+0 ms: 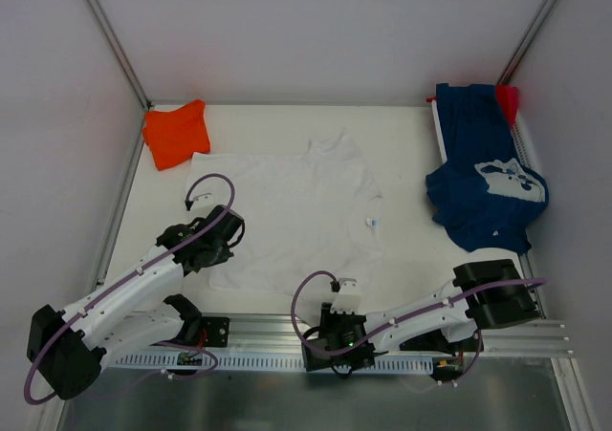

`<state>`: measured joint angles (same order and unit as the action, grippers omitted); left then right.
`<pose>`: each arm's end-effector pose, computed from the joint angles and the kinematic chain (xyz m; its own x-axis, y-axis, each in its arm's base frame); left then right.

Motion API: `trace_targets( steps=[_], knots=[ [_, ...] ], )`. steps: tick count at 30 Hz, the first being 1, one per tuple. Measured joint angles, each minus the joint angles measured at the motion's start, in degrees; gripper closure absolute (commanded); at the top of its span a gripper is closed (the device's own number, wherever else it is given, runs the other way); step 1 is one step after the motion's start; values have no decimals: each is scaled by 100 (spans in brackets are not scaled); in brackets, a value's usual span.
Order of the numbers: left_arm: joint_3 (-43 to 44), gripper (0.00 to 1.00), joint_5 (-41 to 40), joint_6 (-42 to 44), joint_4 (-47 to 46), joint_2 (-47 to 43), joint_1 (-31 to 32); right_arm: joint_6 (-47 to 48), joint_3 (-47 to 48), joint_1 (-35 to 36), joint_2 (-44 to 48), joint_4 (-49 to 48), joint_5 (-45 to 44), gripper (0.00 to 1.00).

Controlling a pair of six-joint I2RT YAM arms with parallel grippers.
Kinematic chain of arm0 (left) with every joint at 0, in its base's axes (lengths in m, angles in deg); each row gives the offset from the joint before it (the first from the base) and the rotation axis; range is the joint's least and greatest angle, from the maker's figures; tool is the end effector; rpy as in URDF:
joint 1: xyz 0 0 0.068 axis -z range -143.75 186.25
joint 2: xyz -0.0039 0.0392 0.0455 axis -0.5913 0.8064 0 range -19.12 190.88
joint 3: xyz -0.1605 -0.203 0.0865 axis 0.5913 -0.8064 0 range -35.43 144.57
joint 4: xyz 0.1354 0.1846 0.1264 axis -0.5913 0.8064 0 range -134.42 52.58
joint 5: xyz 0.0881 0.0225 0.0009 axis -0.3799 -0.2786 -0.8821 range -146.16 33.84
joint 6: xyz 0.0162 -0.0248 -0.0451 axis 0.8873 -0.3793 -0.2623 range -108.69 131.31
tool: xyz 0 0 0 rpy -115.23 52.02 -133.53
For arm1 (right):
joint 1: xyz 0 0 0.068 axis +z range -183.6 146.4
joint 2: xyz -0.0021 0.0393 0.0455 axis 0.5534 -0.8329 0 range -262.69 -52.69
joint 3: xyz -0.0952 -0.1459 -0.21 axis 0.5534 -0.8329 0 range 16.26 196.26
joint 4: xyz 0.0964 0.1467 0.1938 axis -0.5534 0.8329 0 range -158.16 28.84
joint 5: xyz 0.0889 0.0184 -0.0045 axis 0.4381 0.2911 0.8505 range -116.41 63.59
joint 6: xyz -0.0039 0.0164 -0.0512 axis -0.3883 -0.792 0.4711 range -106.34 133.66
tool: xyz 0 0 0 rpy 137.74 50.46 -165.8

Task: Fold and stack the t-shirts
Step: Grap the side of the flattened tshirt closest away from the robot with both arms

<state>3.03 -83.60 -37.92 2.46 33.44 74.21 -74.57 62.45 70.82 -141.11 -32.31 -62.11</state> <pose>0.1386 -0.0874 0.2293 -0.7302 -0.2828 -0.6220 -0.2807 0.9541 -0.1044 -0.0436 0.2528 0.1565 -0.8086 -0.1148 -0.5771 -0.2688 0.9446 0.1886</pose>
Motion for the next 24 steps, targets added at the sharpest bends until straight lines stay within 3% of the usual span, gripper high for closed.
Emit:
trace_targets(
  steps=[1,4,18,24],
  knots=[
    [0,100,0,0,2,-2,0,2,-9,-13,-22,-72,-9,83],
    [0,100,-7,0,0,-7,31,-2,-35,-50,-57,-308,-118,100],
    [0,100,-9,0,0,-9,37,-11,-122,-155,-103,-562,-415,100],
    [-61,100,-9,-7,-2,-238,37,44,46,-153,-101,-90,-546,100]
  ],
)
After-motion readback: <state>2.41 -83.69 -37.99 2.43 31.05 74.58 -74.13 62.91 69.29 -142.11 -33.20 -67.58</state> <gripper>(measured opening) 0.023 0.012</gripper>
